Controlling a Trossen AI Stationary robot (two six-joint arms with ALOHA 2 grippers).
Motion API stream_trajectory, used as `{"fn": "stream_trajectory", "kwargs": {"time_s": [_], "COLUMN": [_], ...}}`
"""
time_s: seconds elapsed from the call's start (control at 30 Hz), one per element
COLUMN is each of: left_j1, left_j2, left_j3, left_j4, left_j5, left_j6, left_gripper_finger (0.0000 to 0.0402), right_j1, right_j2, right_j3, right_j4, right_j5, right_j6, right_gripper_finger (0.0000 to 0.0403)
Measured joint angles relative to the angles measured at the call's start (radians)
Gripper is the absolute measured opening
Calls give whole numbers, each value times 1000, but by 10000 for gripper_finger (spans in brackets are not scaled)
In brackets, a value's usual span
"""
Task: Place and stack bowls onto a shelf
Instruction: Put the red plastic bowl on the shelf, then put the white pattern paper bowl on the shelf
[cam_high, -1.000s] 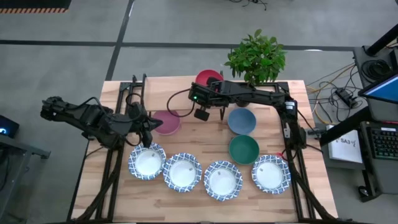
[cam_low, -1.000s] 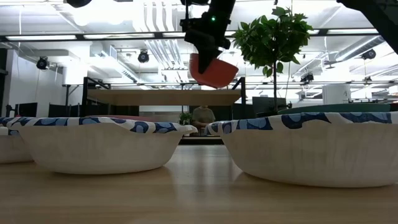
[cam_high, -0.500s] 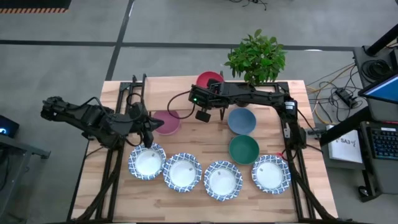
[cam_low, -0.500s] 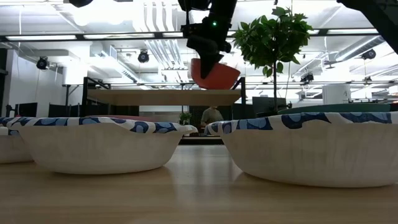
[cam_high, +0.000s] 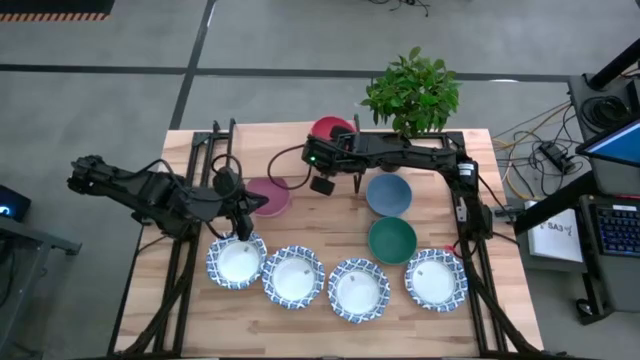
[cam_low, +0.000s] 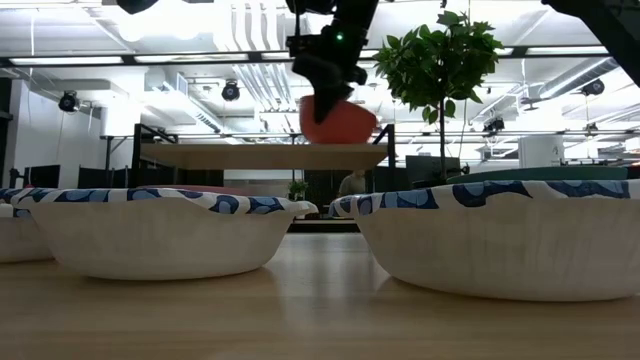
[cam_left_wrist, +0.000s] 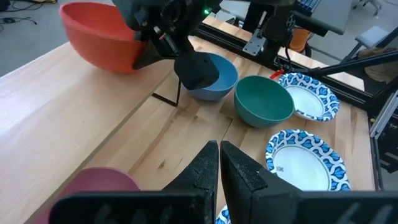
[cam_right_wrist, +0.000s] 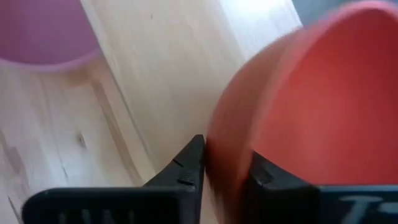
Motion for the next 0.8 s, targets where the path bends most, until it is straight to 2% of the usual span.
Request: {"fn": "stream_trajectory", "kwargs": {"time_s": [0.37,0.8], "left_j1": [0,0], "left_j2": [-8,-8], "left_j3": [0,0], "left_j4": [-3,-2], "left_j5": [0,0], "left_j6": [0,-2], "left_gripper_finger": [0,0], "right_j1": [0,0], "right_j2": [0,-7], "right_j3": [0,48], "right_j4": [16,6], "right_j5": [0,0], "right_j6": [26,111], "right_gripper_finger": [117,161]}}
